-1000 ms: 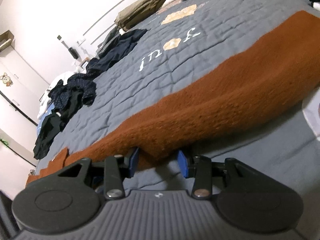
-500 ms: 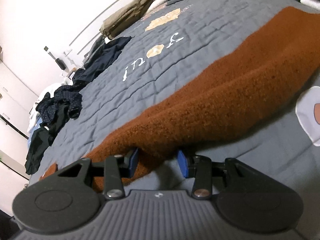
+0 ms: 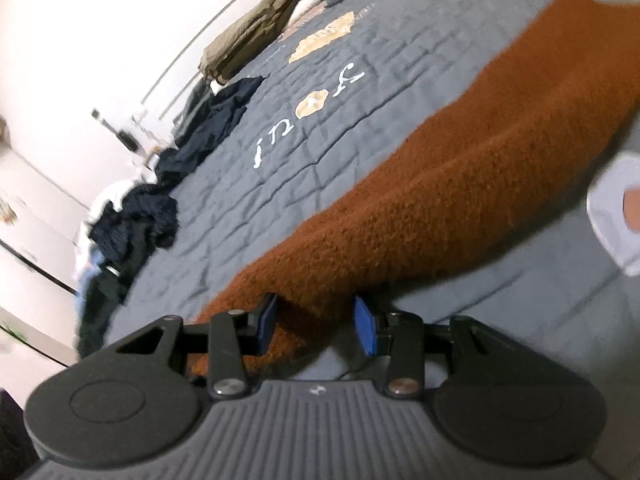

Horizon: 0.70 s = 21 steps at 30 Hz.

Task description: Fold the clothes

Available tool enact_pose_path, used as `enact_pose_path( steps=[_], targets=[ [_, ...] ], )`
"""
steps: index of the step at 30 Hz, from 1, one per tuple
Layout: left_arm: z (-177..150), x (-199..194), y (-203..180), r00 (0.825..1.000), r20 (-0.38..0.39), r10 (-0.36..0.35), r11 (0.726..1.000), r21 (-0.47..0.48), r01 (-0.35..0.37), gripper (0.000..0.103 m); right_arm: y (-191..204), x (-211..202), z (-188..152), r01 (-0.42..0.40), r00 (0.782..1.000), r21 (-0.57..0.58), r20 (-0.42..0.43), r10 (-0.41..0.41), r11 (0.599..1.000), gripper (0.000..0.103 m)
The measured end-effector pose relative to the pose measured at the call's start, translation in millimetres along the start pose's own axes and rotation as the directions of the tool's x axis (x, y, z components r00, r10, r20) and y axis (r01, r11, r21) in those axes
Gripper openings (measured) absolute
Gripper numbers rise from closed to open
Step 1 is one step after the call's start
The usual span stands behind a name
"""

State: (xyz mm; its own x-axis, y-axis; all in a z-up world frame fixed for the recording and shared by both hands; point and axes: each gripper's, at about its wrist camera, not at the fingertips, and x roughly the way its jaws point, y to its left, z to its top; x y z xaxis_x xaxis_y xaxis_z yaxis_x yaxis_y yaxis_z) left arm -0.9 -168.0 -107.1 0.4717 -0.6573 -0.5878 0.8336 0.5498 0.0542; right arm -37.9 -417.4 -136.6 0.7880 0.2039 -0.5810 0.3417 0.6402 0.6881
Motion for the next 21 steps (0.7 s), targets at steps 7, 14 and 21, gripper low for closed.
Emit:
enact_pose_path(
  steps=[7, 14, 21],
  targets=[
    [-1, -27, -8, 0.993, -0.005, -0.122, 0.976, -0.184, 0.119, 0.004, -23, -16, -32, -0.135, 0.984, 0.235, -0.078, 0.158, 0.962, 0.044],
    [-25, -32, -20, 0.994, -0.049, -0.099, 0.954, -0.287, 0.081, 0.004, -37, -11, -52, -0.164, 0.978, 0.362, -0.062, 0.199, 0.917, 0.045],
    [-33, -30, -19, 0.996, -0.059, -0.067, 0.948, -0.316, 0.045, 0.004, -43, -21, -51, -0.172, 0.985, 0.380, 0.055, 0.163, 0.909, 0.037]
  ],
)
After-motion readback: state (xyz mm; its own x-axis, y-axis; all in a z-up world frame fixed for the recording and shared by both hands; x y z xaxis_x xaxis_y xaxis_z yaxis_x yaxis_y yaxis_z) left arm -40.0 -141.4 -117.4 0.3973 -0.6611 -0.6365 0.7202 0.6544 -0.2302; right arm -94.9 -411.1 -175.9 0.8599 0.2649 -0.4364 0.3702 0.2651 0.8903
